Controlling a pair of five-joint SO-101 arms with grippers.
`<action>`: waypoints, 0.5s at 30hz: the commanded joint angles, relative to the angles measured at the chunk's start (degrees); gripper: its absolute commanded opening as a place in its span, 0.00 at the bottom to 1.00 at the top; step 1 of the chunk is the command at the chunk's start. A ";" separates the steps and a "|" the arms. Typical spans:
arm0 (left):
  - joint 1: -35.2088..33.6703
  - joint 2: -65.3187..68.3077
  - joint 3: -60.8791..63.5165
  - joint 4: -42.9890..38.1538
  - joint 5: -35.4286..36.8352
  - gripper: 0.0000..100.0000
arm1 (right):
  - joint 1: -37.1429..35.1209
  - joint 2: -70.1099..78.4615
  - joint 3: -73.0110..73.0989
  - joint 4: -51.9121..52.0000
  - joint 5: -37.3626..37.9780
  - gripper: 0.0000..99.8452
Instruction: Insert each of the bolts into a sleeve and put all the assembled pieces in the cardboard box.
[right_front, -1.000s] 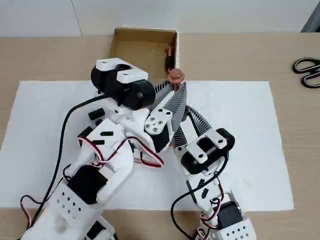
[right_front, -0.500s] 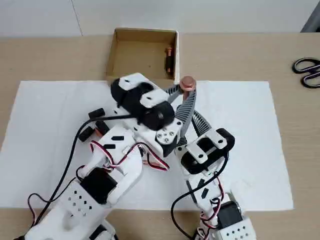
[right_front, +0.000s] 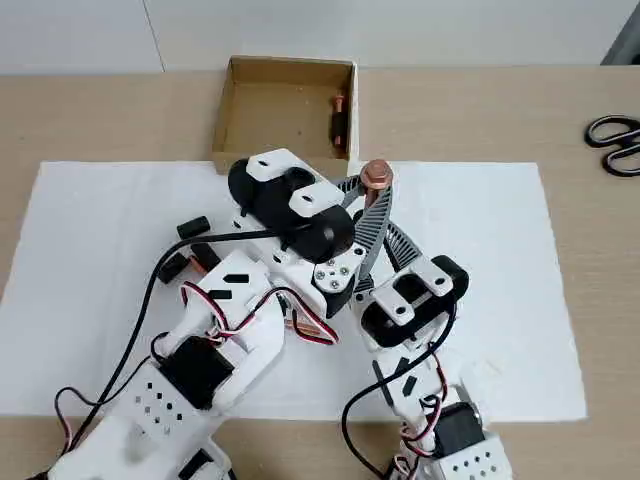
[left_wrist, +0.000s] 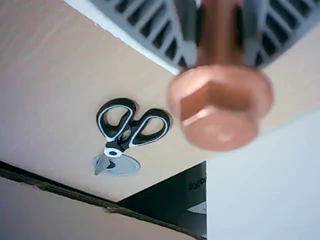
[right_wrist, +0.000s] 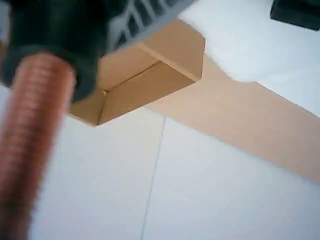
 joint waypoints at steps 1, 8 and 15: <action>0.18 -1.32 -0.13 0.26 -3.08 0.01 | 0.40 -0.84 0.26 -1.54 0.44 0.00; 0.18 -1.23 0.31 -0.79 -5.63 0.01 | 0.40 -0.92 0.26 -1.54 0.44 0.00; 0.18 -1.23 6.29 -8.53 -5.89 0.01 | 0.40 -0.92 0.26 -1.54 0.44 0.00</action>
